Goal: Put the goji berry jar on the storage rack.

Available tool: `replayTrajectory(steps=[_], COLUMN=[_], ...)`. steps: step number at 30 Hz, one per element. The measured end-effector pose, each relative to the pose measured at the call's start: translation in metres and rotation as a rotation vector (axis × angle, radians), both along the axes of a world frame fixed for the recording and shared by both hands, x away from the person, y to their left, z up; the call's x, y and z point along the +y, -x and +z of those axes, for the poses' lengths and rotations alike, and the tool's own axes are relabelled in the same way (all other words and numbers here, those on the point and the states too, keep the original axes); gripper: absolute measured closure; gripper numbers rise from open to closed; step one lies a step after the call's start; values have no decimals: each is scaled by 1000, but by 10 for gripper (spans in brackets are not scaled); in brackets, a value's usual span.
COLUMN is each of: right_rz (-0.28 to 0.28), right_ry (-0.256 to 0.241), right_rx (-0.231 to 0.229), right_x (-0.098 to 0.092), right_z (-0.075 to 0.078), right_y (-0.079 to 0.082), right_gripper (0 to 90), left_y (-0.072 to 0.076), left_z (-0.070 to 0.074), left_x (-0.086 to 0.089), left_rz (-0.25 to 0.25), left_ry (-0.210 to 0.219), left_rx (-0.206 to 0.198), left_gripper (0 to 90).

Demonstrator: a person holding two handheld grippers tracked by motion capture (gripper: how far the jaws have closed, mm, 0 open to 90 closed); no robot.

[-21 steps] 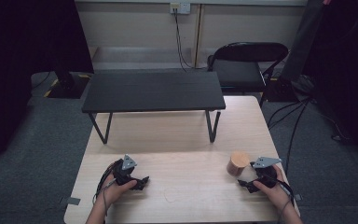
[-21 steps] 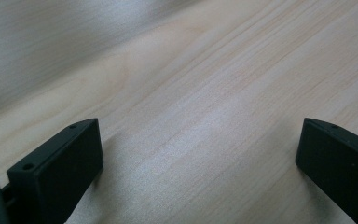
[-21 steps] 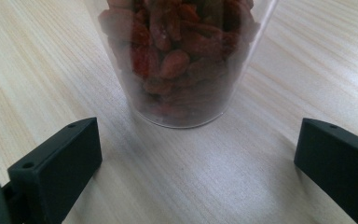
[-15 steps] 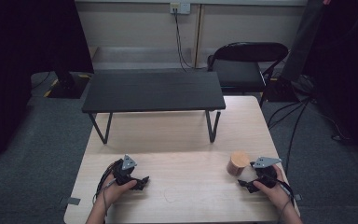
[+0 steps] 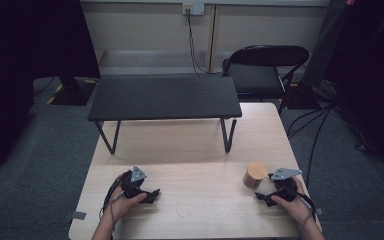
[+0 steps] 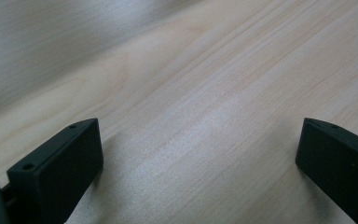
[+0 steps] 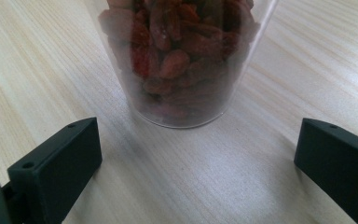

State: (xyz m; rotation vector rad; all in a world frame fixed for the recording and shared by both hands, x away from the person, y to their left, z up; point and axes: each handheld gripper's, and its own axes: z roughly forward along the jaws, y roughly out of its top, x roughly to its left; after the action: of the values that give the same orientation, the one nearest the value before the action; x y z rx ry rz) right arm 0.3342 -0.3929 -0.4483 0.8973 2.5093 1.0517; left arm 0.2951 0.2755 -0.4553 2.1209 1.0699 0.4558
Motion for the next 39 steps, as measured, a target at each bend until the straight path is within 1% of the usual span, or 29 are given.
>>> replayTrajectory(steps=[4,7,9,11,12,13,15,18,22,25,30,31,35,36,39], right_rz=[9,33,32,33,33,33,37,30,28,42,31,33,35,44,31], right_ry=[0,-5,-6,-23,-23,-40,-41,-55,-70,-82,-107,-111,-112,-104,-110], right_rx=[0,2,1,5,5,1,2,-3,-12,-34,-54,-46,-49,-50,-51], right_x=[0,-2,-2,-3,-3,-3,-3,0,3,5,7,7,10,11,13], right_z=[0,0,0,-1,-1,-2,-1,-1,-1,0,-2,-2,-3,-3,-4], right_y=[0,-2,-2,-3,-3,-4,-5,-5,-8,-8,-10,-11,-14,-15,-14], right_gripper=[0,0,4,8,8,7,9,10,8,8,6,8,8,8,8], left_y=[0,0,0,0,0,0,0,0,0,0,0,0,0,0,0], left_z=[0,0,0,0,0,0,0,0,0,0,-1,-1,-1,-1,-1], left_x=[0,0,0,0,0,0,0,0,0,0,0,0,0,0,0], left_rz=[0,0,0,0,0,0,0,0,1,1,1,1,1,1,1], left_ry=[0,0,0,0,0,1,1,2,3,3,4,4,4,4,4], left_rx=[0,0,0,0,0,0,0,-1,-1,-1,-1,-1,-1,-1,-1], left_gripper=[0,0,0,0,0,0,0,0,0,0,0,0,0,0,0])
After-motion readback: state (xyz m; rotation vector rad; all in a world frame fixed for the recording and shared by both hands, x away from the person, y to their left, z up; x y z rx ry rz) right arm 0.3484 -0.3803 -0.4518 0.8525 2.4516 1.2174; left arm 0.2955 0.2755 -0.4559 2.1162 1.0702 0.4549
